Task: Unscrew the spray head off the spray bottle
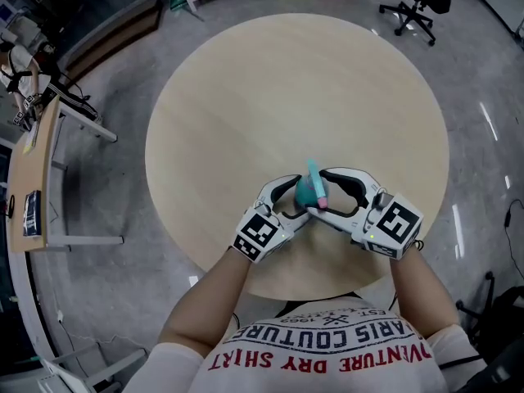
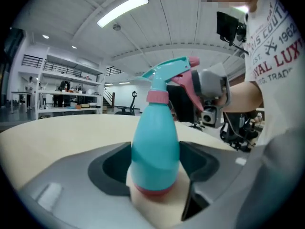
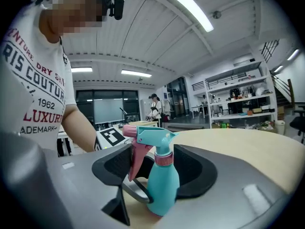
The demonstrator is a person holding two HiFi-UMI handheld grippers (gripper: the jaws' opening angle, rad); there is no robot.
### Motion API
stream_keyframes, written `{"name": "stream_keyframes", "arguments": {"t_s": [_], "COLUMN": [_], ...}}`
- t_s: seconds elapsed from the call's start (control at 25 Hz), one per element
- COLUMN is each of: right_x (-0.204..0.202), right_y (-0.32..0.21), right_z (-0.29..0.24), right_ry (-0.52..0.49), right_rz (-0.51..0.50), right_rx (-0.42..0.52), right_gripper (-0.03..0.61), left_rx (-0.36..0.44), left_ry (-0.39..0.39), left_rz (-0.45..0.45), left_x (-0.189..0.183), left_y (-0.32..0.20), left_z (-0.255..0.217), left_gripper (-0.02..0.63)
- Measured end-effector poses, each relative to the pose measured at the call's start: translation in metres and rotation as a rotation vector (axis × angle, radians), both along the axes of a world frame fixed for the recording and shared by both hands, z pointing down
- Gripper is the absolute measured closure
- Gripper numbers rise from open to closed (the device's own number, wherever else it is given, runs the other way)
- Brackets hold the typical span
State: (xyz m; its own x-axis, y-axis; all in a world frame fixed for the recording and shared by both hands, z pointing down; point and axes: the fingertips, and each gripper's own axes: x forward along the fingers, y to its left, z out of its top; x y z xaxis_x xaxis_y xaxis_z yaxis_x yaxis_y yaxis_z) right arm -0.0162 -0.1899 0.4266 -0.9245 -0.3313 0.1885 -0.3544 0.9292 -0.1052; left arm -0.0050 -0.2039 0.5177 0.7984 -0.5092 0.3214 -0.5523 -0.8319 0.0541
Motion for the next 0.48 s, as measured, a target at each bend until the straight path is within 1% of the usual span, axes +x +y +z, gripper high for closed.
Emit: {"name": "stream_keyframes", "arguments": {"t_s": [0.04, 0.12, 0.16, 0.24, 0.32, 0.48], "right_x": [0.004, 0.013, 0.018, 0.026, 0.028, 0.027], "right_y": [-0.001, -0.006, -0.009, -0.015, -0.017, -0.017], "right_z": [-0.001, -0.003, -0.003, 0.000, 0.002, 0.002], "right_ry": [0.001, 0.001, 0.004, 0.015, 0.016, 0.000], "right_rz": [-0.013, -0.014, -0.003, 0.028, 0.029, -0.002], "right_rx": [0.010, 0.027, 0.036, 0.052, 0.052, 0.038], "right_gripper": [0.306, 0.355, 0.391, 0.521, 0.522, 0.526], "left_rx": [-0.008, -0.016, -0.014, 0.000, 0.006, 0.005], "left_ry": [0.006, 0.013, 0.010, -0.005, -0.011, -0.001], "left_rz": [0.012, 0.023, 0.028, 0.042, 0.049, 0.051], "left_x": [-0.001, -0.003, -0.003, -0.002, -0.002, -0.002], "left_y": [-0.001, -0.003, -0.003, -0.002, -0.001, -0.001], "left_z": [0.000, -0.001, 0.000, 0.001, 0.002, 0.001], "left_gripper": [0.302, 0.302, 0.302, 0.301, 0.301, 0.301]}}
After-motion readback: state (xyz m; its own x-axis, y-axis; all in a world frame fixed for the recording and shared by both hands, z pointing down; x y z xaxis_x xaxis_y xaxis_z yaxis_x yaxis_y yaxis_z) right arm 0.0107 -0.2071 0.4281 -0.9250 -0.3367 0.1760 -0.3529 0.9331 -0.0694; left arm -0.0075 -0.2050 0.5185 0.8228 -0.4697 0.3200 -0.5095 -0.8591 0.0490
